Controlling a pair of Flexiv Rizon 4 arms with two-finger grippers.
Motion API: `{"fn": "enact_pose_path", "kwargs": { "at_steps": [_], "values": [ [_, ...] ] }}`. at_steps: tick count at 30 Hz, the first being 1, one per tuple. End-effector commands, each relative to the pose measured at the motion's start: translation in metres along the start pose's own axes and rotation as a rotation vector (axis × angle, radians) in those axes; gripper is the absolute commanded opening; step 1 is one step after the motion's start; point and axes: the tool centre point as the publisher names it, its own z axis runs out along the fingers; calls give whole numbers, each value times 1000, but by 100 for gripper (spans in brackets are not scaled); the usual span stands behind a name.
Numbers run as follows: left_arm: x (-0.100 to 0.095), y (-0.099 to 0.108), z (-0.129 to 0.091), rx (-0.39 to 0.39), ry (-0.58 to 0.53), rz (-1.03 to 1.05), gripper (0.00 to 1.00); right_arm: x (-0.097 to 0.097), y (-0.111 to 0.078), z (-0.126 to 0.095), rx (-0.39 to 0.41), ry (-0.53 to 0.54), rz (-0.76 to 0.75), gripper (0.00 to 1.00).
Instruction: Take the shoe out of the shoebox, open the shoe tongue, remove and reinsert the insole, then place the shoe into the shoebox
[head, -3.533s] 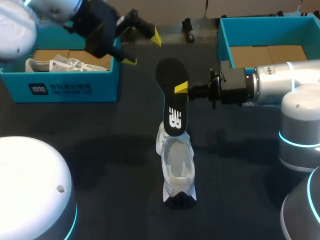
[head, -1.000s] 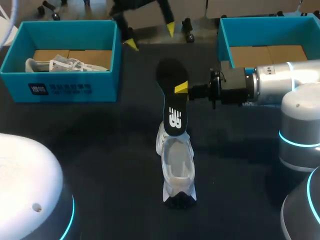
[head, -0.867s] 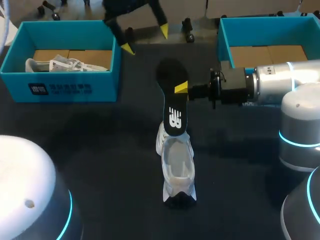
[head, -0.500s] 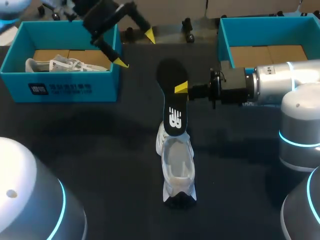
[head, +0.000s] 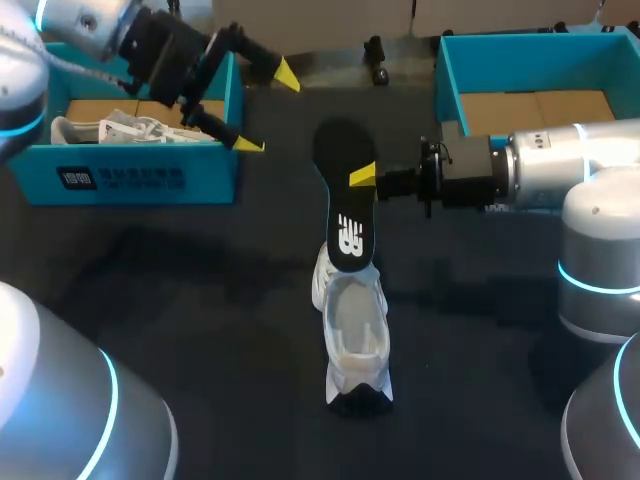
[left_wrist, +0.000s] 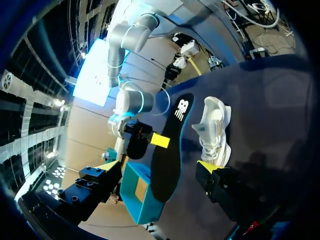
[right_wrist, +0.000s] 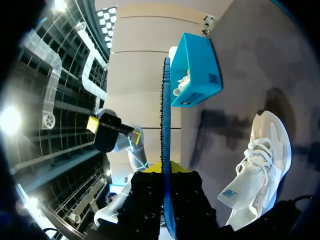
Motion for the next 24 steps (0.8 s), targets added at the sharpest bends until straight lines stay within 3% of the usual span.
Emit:
{"fn": "enact_pose_path", "kwargs": {
  "at_steps": [1,13,20,24],
  "values": [
    [13,-9,0,-24,-160,31,100,0,-1,2,-3,-2,0,0],
    [33,-13,1,-86,-217,115,100,0,-1,2,-3,-2,0,0],
    [52,5,15,-132,-260,121,100,0,-1,2,-3,-2,0,0],
    [56,11,25,-119,-280,102,100,0,-1,2,-3,-2,0,0]
  ]
}}
